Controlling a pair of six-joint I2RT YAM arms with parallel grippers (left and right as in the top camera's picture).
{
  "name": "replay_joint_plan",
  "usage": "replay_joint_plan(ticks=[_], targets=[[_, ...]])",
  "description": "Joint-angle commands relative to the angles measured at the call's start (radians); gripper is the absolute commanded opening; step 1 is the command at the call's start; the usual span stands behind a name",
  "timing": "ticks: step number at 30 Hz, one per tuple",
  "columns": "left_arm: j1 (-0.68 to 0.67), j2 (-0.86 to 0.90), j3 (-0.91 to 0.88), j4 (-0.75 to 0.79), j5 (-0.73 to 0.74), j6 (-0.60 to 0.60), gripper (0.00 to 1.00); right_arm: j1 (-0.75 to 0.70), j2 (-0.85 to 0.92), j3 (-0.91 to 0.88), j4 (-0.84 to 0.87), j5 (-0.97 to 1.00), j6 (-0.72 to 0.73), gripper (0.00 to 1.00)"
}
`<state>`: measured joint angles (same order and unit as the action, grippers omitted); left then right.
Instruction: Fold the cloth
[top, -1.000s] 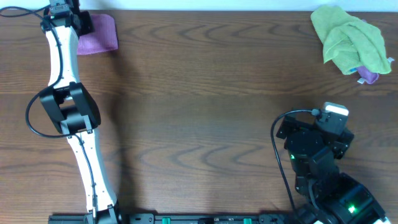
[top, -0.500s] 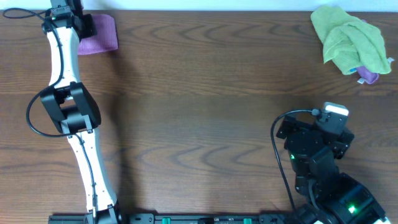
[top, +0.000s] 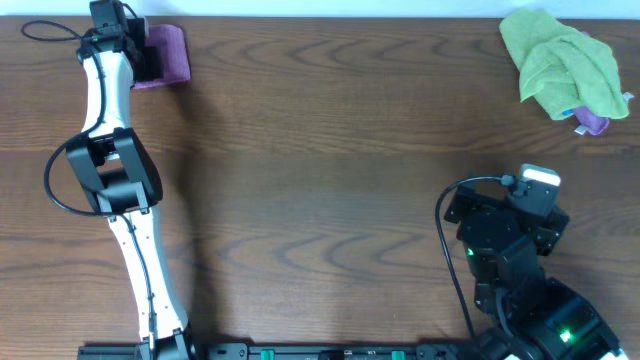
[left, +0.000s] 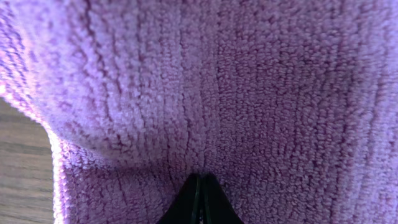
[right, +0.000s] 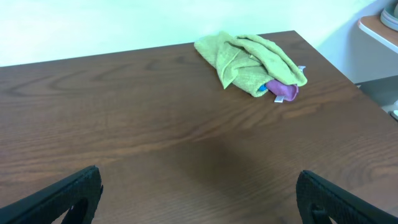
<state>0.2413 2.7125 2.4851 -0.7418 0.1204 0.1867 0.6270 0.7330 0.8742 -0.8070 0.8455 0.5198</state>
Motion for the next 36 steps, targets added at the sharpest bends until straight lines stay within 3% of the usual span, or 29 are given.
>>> replay_joint_plan(ticks=[1,4,10,19,24,36], targets=[[0.008,0.015,-0.010,-0.001,-0.024,0.082,0.06,0.008,0.000,-0.002,-0.002,0.010,0.018,0.99],[0.008,0.015,-0.010,0.001,-0.101,0.157,0.06,0.008,0.000,-0.002,-0.002,0.010,0.018,0.99],[0.010,0.015,-0.010,0.029,-0.105,0.263,0.06,0.008,0.000,-0.002,-0.002,0.010,0.018,0.99],[0.016,0.015,-0.010,0.037,-0.101,0.261,0.06,0.008,0.000,-0.002,-0.002,0.010,0.018,0.99],[-0.006,0.011,0.006,0.055,-0.068,0.193,0.06,0.008,0.000,-0.002,-0.002,0.010,0.018,0.99],[-0.105,0.007,0.206,0.018,-0.066,0.116,0.06,0.008,0.000,-0.002,-0.002,0.010,0.018,0.99]])
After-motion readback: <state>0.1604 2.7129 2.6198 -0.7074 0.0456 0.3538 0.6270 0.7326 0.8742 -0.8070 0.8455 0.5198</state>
